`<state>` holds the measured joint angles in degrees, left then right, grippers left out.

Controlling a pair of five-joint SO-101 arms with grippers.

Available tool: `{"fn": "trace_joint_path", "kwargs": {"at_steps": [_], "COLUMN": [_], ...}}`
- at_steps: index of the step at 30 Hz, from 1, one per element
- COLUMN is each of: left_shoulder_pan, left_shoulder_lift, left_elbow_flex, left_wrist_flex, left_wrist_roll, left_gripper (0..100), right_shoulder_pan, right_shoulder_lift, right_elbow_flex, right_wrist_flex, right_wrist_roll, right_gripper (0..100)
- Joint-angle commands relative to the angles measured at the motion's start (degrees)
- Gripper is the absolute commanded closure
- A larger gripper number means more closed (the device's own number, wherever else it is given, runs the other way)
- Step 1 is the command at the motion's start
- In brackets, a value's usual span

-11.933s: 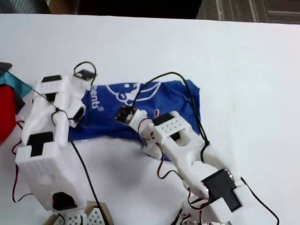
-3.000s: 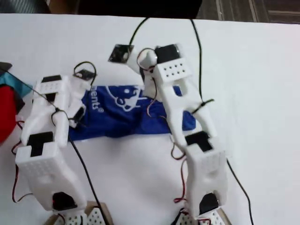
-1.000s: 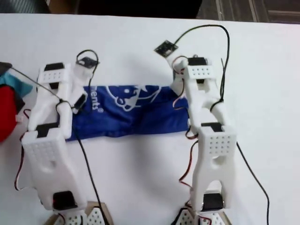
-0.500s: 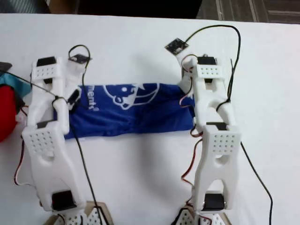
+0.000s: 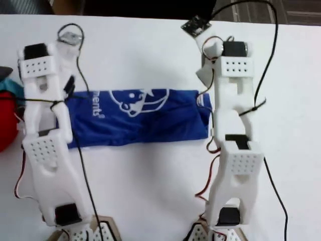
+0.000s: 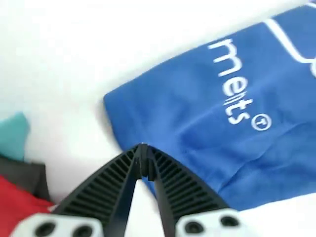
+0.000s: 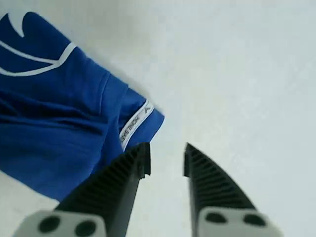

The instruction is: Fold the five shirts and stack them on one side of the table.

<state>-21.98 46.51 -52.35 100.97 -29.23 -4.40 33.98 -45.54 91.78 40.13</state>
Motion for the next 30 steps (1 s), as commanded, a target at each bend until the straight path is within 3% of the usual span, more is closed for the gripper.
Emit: {"fn": "trace_joint_path", "kwargs": {"at_steps": [1, 4, 15, 21, 30], "left_shoulder_pan": [-2.9, -5.0, -6.8, -9.0, -6.0], "left_shoulder_lift": [-0.4, -0.1, 0.5, 8.2, 11.9], "left_elbow_flex": [1.6, 6.4, 8.6, 8.0, 6.1], "left_wrist_flex": [1.3, 0.2, -1.6, -2.2, -0.2], "left_wrist_roll": [1.7, 2.2, 3.2, 3.2, 2.7], "left_gripper": [88, 83, 83, 83, 86], "right_shoulder_pan": [0.7, 1.2, 0.2, 0.5, 0.2], "right_shoulder_lift": [-6.5, -8.9, -11.1, -11.2, -11.2], "right_elbow_flex": [-2.2, -2.2, -2.1, -2.1, -2.1], "right_wrist_flex": [5.0, 5.3, 5.8, 5.9, 5.9], "right_wrist_roll": [-0.4, -0.4, -0.4, -0.4, -0.4], "right_gripper": [77.3, 80.8, 82.8, 82.8, 82.8]}}
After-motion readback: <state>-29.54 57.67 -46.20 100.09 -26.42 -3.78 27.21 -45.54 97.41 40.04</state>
